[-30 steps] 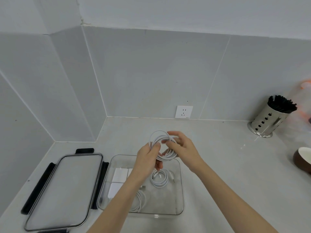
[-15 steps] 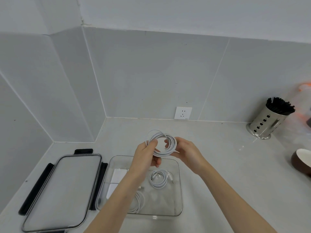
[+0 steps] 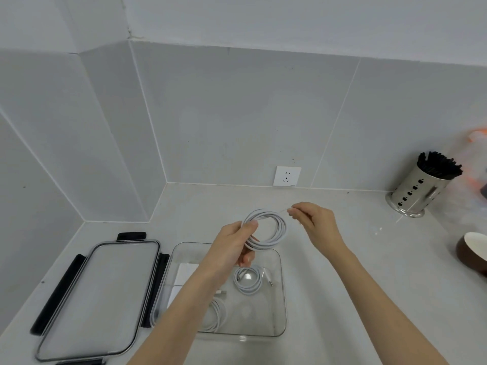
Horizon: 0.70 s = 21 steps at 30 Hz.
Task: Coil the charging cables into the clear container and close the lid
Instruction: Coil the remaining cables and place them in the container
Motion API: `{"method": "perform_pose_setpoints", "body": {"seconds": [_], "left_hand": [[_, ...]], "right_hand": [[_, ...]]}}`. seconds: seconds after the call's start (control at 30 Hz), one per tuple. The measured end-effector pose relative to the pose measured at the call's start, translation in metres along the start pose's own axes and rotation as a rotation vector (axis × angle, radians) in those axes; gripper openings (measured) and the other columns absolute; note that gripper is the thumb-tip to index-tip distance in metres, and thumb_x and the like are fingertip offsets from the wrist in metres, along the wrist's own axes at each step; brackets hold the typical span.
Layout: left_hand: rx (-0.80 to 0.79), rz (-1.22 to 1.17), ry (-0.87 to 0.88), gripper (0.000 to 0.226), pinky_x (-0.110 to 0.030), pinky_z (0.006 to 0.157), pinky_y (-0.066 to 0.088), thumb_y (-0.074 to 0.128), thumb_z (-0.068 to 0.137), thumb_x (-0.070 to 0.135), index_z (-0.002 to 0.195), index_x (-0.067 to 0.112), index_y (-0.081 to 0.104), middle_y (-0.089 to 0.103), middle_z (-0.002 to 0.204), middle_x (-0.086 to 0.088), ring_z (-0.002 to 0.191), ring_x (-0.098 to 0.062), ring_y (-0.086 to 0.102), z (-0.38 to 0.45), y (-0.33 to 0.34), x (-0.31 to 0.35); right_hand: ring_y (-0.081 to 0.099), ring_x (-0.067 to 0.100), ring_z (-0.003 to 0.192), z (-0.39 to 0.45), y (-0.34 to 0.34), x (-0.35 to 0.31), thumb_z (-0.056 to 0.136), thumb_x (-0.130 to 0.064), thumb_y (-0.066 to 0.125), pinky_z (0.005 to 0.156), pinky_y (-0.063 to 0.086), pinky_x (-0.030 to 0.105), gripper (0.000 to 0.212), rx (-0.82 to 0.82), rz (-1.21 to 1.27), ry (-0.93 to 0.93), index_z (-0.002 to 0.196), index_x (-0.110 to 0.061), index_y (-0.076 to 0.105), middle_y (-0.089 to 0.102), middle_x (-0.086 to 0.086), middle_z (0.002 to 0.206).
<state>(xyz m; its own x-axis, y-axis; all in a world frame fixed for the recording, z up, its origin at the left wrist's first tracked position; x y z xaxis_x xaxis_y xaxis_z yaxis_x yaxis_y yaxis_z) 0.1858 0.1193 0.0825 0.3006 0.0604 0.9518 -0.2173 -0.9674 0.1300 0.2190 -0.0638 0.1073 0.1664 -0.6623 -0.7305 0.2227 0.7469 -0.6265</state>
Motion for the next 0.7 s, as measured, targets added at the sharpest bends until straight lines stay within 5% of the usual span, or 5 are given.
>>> {"method": "perform_pose_setpoints", "body": {"seconds": [0.13, 0.27, 0.43, 0.7], "left_hand": [[0.103, -0.004, 0.003, 0.027, -0.02, 0.037, 0.033, 0.05, 0.093, 0.024, 0.07, 0.01, 0.046, 0.047, 0.045, 0.005, 0.033, -0.01, 0.042, 0.01, -0.016, -0.004], [0.181, 0.016, 0.039, 0.022, -0.021, 0.042, 0.045, 0.047, 0.094, 0.023, 0.077, 0.01, 0.051, 0.057, 0.074, -0.004, 0.038, -0.009, 0.052, 0.016, -0.027, -0.008], [0.23, 0.029, 0.059, 0.02, -0.022, 0.046, 0.051, 0.048, 0.094, 0.023, 0.084, 0.007, 0.052, 0.062, 0.081, -0.008, 0.047, -0.011, 0.062, 0.019, -0.03, -0.015], [0.215, 0.023, 0.036, 0.021, -0.023, 0.051, 0.052, 0.051, 0.092, 0.024, 0.084, 0.006, 0.057, 0.066, 0.075, -0.007, 0.051, -0.012, 0.067, 0.017, -0.022, -0.023]], "right_hand": [[0.045, 0.009, 0.048, -0.011, 0.02, 0.015, 0.088, -0.019, 0.06, 0.048, 0.036, 0.014, 0.019, -0.19, 0.252, 0.299, 0.073, -0.012, 0.07, 0.064, -0.004, 0.059], [0.036, 0.011, 0.038, -0.032, 0.049, 0.003, 0.09, -0.006, 0.05, 0.037, 0.026, 0.019, 0.017, -0.404, 0.65, 0.531, 0.084, 0.001, 0.064, 0.066, 0.008, 0.066], [0.067, 0.009, 0.05, -0.046, 0.062, -0.011, 0.088, 0.001, 0.05, 0.041, 0.051, 0.014, 0.021, -0.446, 1.06, 0.786, 0.076, -0.002, 0.068, 0.073, 0.01, 0.069], [0.055, 0.007, 0.05, -0.031, 0.05, -0.005, 0.081, -0.008, 0.066, 0.047, 0.047, 0.017, 0.01, -0.152, 0.854, 0.548, 0.09, -0.008, 0.072, 0.064, -0.005, 0.062]]}}
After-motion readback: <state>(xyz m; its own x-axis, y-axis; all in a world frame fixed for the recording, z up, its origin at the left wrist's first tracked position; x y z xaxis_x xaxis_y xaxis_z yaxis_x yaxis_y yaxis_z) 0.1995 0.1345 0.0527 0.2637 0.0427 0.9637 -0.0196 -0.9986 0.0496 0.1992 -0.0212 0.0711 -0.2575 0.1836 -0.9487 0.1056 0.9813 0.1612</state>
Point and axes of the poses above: each hand's wrist, its own z-axis towards the middle knuckle, its own y-axis out of the palm, x = y × z, the point moved 10 cm from there along z, towards the middle knuckle
